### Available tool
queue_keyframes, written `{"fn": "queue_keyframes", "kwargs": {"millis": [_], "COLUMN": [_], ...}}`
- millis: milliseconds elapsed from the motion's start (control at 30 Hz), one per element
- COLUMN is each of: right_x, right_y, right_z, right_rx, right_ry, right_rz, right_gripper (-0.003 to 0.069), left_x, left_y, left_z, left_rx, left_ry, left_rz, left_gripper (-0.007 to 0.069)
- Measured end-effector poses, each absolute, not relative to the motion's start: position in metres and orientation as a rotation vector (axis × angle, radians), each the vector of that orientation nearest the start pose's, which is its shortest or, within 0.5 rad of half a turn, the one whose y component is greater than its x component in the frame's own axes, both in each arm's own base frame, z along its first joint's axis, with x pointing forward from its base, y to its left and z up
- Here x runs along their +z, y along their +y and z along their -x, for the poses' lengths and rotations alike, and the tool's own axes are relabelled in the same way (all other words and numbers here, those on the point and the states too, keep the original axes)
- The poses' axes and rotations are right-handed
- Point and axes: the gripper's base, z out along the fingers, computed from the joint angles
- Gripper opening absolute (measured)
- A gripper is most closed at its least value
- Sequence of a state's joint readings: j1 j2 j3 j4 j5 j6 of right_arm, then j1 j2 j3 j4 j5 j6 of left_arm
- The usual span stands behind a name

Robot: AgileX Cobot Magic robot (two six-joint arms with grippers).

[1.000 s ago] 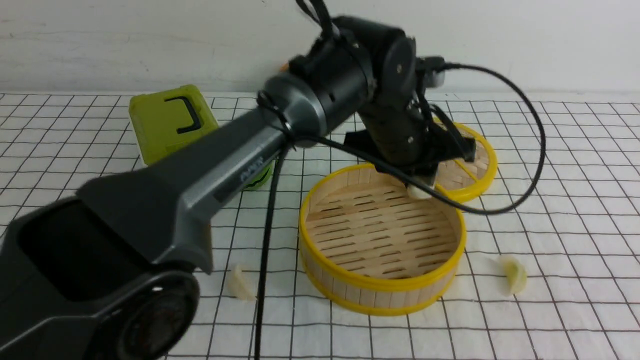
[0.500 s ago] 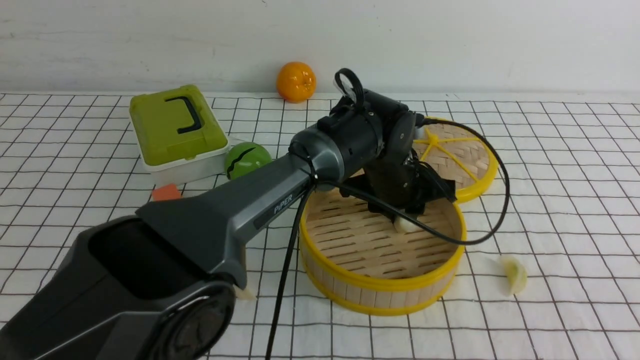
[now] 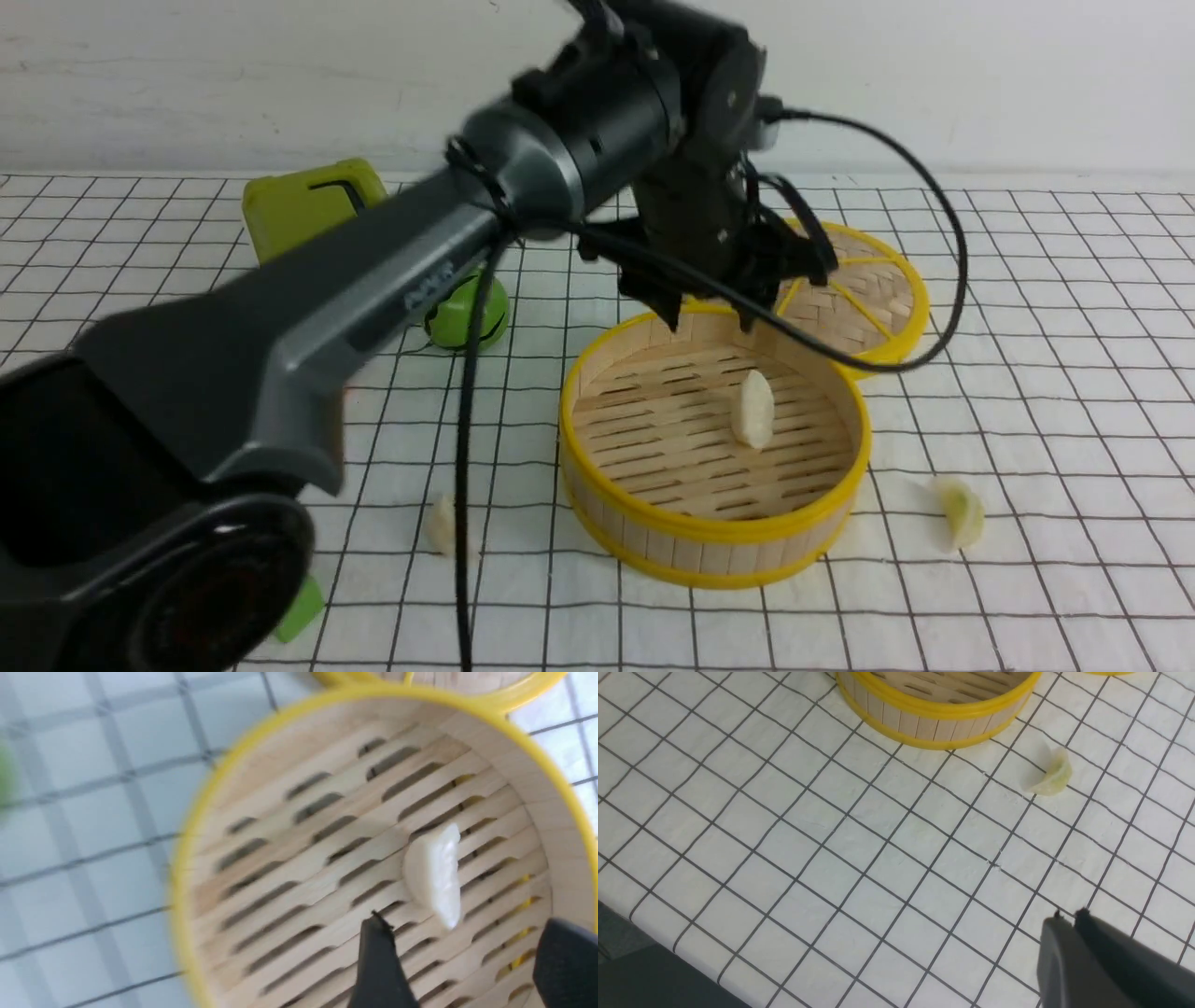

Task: Put the dumplings into the steamer on the table with the white tablecloth.
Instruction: 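Reach for and grasp a dumpling on the table with the left gripper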

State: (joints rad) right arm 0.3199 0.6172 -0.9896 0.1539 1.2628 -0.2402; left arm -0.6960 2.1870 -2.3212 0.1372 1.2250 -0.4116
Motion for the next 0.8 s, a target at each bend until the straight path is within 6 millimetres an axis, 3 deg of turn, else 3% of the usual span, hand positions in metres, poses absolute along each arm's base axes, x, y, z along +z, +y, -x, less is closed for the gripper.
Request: {"fn": "queue_keyframes", "kwargs": {"millis": [33,67,100,133,167,200,267,367,400,467,667,800], "right_x": [0.384,0.384,0.384,0.384,0.384,0.384,0.384,0.384,0.384,0.384,0.384,0.385], "right_y": [0.034,0.035,0.035,0.035,0.035,0.035,0.035,0.035,0.035,0.035,0.035,0.036], "right_z": [-0.062,-0.062,-0.062,-0.061,-0.061,-0.061,-0.061,-0.061,-0.061,-0.061,-0.061,-0.061], "right_rx": [0.235,0.236,0.237,0.237,0.237,0.237,0.239,0.239,0.239,0.240,0.246,0.264], "right_ry": [2.275,2.275,2.275,2.274,2.274,2.274,2.274,2.274,2.274,2.274,2.273,2.270], "right_rz": [0.670,0.670,0.670,0.670,0.670,0.670,0.670,0.670,0.670,0.670,0.672,0.681], "right_gripper": [0.0038,0.0038,0.0039,0.0039,0.0041,0.0041,0.0042,0.0046,0.0046,0.0049,0.0054,0.0057], "left_x": [0.348,0.351,0.370,0.370,0.382,0.382,0.377,0.344,0.344,0.312,0.242,0.216], "left_y": [-0.292,-0.290,-0.274,-0.272,-0.253,-0.251,-0.224,-0.185,-0.183,-0.162,-0.149,-0.152], "left_z": [-0.373,-0.373,-0.365,-0.364,-0.356,-0.355,-0.346,-0.333,-0.331,-0.318,-0.304,-0.309], "left_rx": [-0.217,-0.213,-0.194,-0.188,-0.178,-0.175,-0.129,-0.042,-0.047,-0.055,-0.139,-0.177], "left_ry": [2.513,2.508,2.484,2.490,2.494,2.497,2.560,2.703,2.706,2.771,2.775,2.759], "left_rz": [-0.371,-0.368,-0.343,-0.341,-0.299,-0.296,-0.237,-0.136,-0.122,-0.012,0.188,0.237], "left_gripper": [0.0428,0.0428,0.0428,0.0428,0.0425,0.0424,0.0414,0.0405,0.0405,0.0400,0.0398,0.0398]}}
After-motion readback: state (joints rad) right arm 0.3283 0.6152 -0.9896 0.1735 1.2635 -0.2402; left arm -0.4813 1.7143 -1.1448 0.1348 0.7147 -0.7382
